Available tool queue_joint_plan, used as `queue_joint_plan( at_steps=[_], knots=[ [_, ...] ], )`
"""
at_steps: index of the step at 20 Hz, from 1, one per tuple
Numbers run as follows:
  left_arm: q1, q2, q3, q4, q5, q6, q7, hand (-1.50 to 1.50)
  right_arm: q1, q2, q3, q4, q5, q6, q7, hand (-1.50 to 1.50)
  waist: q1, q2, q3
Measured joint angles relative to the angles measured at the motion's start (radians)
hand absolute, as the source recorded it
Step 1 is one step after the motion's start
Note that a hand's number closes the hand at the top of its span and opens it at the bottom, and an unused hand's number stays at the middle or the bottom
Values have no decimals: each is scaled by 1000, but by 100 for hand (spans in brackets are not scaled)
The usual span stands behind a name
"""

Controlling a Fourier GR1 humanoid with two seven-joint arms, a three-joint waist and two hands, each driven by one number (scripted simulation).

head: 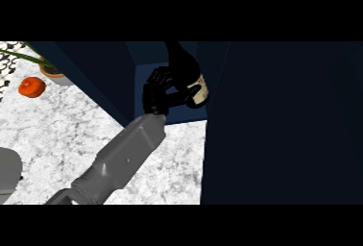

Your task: Pick up the wine, place it into the cabinet and close the cabinet

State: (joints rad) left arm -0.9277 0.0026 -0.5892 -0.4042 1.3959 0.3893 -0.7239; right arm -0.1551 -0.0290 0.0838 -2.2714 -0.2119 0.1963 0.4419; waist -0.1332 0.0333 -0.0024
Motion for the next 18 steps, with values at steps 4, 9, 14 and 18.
queue_joint_plan(
  at_steps=[4,9,14,18],
  knots=[
    [-12,3,-10,7,47,23,-29,-150,2,-11,-11,0,-13,13,-5,-150,-3,2,0],
    [-44,-1,-23,23,92,28,-38,-150,37,-3,12,-17,-1,16,-12,-150,-2,-1,1],
    [-78,-2,-64,44,108,67,-42,-150,26,-2,11,-4,10,16,-24,-150,-1,0,1],
    [-102,-2,-125,60,85,104,-41,-150,27,12,22,14,23,13,-46,-150,8,-2,2]
  ],
)
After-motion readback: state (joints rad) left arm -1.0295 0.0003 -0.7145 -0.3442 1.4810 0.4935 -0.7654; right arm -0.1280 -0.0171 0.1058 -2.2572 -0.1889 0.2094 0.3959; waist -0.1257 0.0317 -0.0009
